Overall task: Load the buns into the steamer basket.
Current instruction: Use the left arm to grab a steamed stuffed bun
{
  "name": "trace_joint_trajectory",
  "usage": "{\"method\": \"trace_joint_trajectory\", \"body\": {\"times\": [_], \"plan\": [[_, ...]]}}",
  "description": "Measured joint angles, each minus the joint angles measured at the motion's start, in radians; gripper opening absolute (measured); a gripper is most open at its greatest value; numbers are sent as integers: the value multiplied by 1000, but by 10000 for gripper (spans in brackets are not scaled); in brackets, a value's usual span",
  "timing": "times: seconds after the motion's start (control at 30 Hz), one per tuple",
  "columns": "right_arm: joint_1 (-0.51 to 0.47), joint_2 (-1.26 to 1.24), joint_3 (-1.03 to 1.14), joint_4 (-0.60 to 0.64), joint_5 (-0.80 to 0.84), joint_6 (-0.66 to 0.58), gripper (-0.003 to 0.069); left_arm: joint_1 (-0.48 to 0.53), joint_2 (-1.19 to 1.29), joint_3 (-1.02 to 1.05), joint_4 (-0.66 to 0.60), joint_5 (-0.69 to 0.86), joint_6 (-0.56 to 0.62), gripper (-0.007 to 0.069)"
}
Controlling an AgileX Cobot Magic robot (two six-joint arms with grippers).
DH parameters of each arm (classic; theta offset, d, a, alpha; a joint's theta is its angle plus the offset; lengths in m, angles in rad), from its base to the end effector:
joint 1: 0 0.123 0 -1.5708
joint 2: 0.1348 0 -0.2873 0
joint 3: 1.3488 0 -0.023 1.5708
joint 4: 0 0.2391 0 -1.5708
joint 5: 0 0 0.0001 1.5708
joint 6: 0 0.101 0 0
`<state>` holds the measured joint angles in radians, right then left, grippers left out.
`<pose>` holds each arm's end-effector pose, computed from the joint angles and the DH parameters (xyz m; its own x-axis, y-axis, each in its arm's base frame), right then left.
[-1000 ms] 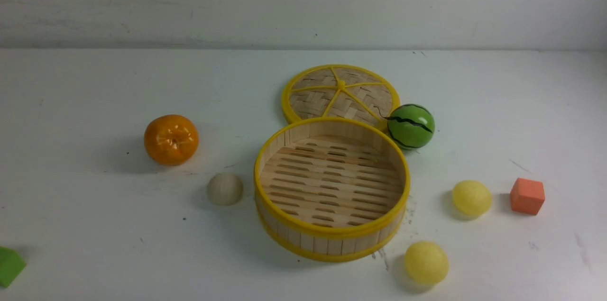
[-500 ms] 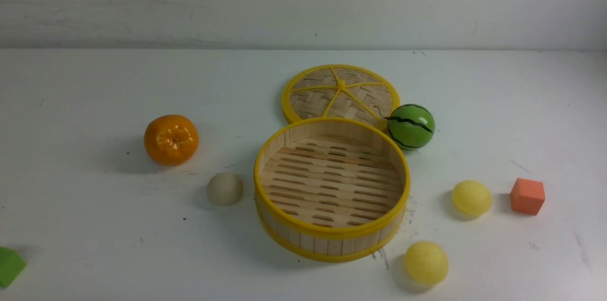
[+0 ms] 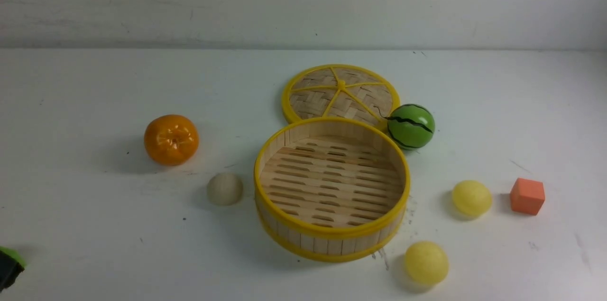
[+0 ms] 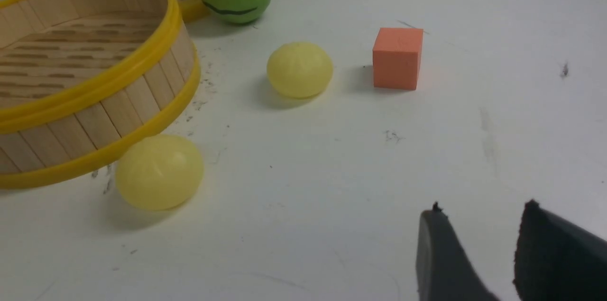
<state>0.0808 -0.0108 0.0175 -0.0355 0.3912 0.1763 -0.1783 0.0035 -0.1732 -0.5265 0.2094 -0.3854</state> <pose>0.0475 0.0025 0.1697 -0.3111 0.1182 -0.9430 -0.0236 0.9910 0.1321 0.0385 -0.0177 0.2531 -0.1731 -0.7619 -0.6242 0.2309 0.5847 -0.7777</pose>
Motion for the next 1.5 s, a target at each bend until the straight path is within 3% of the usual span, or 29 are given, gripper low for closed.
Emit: {"method": "trace_joint_trajectory", "body": {"times": [0.03, 0.2, 0.33, 0.53, 0.63, 0.87, 0.97, 1.37, 1.5], "plan": [[0, 0, 0, 0, 0, 0, 239, -1, 4, -8, 2, 0, 6, 13], [0, 0, 0, 0, 0, 0, 239, -8, 241, -198, 31, 296, 148, -13], [0, 0, 0, 0, 0, 0, 239, -8, 611, -378, 54, 577, 321, -13], [0, 0, 0, 0, 0, 0, 239, -8, 1016, -536, 92, 639, 450, -13], [0, 0, 0, 0, 0, 0, 239, -13, 1142, -614, 103, 640, 459, -13], [0, 0, 0, 0, 0, 0, 239, -240, 1435, -920, 319, 680, 362, -13], [0, 0, 0, 0, 0, 0, 239, -275, 1528, -1033, 399, 721, 320, -13], [0, 0, 0, 0, 0, 0, 239, -174, 1844, -1299, 464, 734, 298, -8], [0, 0, 0, 0, 0, 0, 239, -155, 1933, -1378, 464, 735, 319, 81]]}}
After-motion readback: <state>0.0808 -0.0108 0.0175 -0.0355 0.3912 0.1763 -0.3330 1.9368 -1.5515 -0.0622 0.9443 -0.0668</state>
